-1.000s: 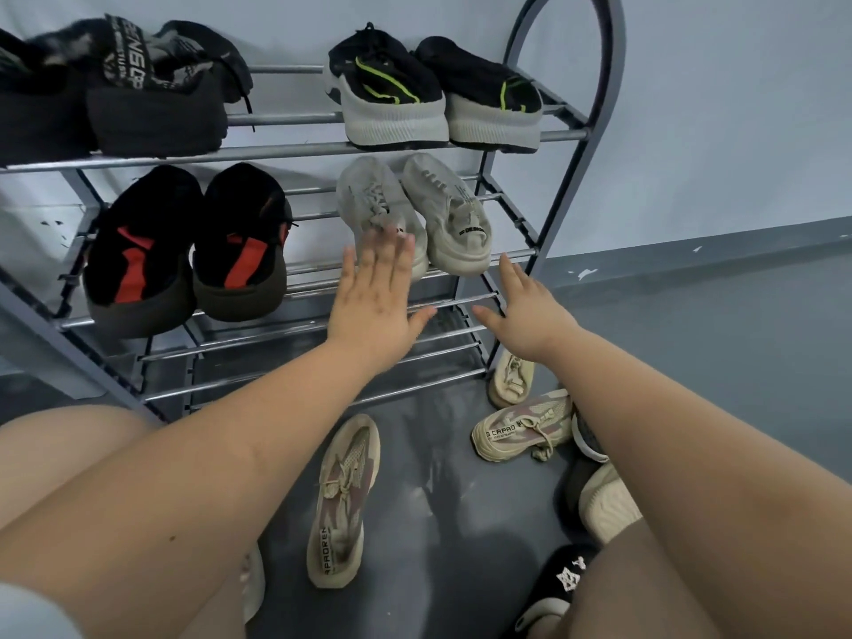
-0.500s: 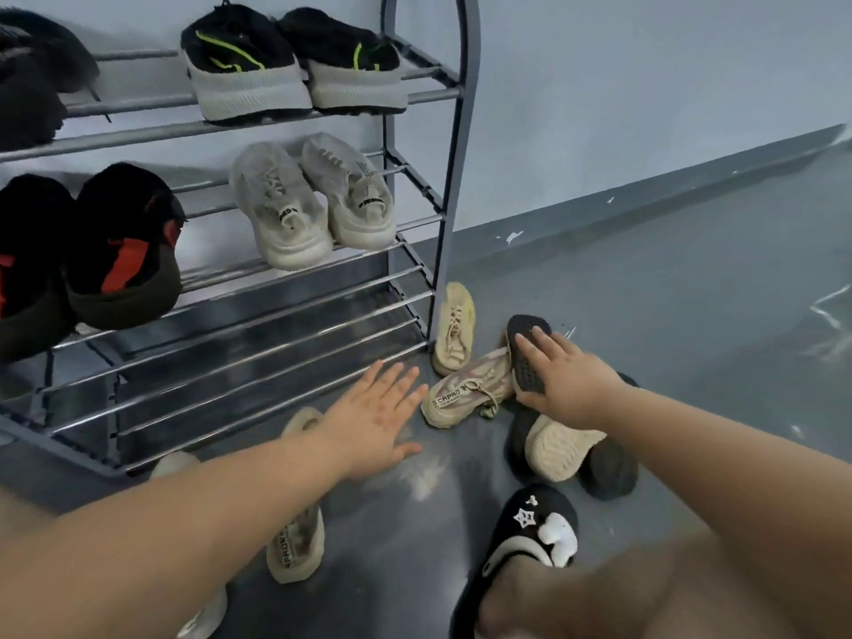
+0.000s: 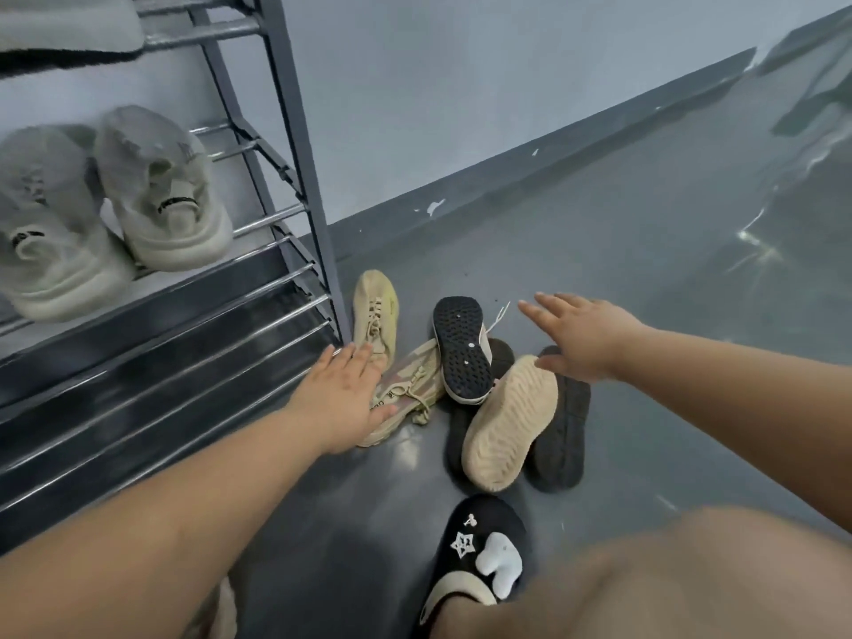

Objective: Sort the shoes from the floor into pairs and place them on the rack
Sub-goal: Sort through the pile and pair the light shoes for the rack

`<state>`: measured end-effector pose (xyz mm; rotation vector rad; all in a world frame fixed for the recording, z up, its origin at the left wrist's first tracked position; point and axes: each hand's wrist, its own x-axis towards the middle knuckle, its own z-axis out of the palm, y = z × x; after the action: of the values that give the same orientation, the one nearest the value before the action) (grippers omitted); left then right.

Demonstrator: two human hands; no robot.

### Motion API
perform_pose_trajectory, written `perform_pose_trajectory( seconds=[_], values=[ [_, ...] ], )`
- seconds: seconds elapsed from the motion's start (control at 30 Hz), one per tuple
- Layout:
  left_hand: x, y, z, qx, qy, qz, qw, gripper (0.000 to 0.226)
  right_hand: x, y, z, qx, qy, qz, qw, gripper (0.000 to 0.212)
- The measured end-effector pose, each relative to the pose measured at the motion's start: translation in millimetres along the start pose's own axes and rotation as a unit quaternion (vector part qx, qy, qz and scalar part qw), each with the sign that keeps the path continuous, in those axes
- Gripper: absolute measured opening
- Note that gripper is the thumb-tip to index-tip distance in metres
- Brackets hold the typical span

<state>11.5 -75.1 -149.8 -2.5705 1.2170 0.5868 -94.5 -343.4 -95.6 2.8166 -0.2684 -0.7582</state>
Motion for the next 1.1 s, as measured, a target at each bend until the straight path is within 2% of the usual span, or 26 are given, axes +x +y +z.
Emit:
perform_pose_trajectory(
  seconds=[0.23, 0.47, 0.6, 0.67, 0.77, 0.83, 0.9, 0.97, 1.1],
  values=[
    [49.6, 6.9, 17.0, -0.013, -0.027, 0.030, 0.999, 0.068, 63.4, -20.9, 62.1, 0.102, -0.033, -0.006, 0.994, 0.078],
    [97.0, 7.4, 50.2, -0.059, -0.076, 0.001, 0.995, 0.065, 109.1, -37.2, 112.9, 0.187, -0.067, 0.021, 0.980, 0.078],
    [126.3, 16.4, 62.0, -0.121, -0.080, 0.011, 0.989, 0.058, 122.9, -38.8, 126.0, 0.236, -0.087, 0.044, 0.967, 0.076],
    [136.1, 24.4, 65.8, -0.193, -0.072, 0.008, 0.979, 0.052, 129.2, -39.7, 132.0, 0.246, -0.088, 0.046, 0.964, 0.072],
    [142.3, 40.4, 78.0, -0.338, -0.088, -0.039, 0.936, 0.050, 134.4, -41.2, 136.2, 0.277, -0.076, 0.039, 0.957, 0.064],
    [146.0, 54.6, 88.7, -0.460, -0.122, -0.062, 0.877, 0.050, 134.6, -43.5, 137.5, 0.306, -0.064, 0.042, 0.949, 0.059],
    [150.2, 67.8, 95.1, -0.569, -0.124, -0.094, 0.808, 0.047, 133.2, -49.0, 139.2, 0.325, -0.057, 0.046, 0.943, 0.059],
    [154.4, 74.4, 97.3, -0.632, -0.103, -0.148, 0.754, 0.043, 131.4, -57.1, 141.5, 0.343, -0.046, 0.052, 0.937, 0.058],
    [154.5, 72.6, 97.0, -0.697, -0.063, -0.227, 0.677, 0.036, 122.3, -70.9, 136.8, 0.428, -0.032, 0.066, 0.901, 0.050]
  ],
)
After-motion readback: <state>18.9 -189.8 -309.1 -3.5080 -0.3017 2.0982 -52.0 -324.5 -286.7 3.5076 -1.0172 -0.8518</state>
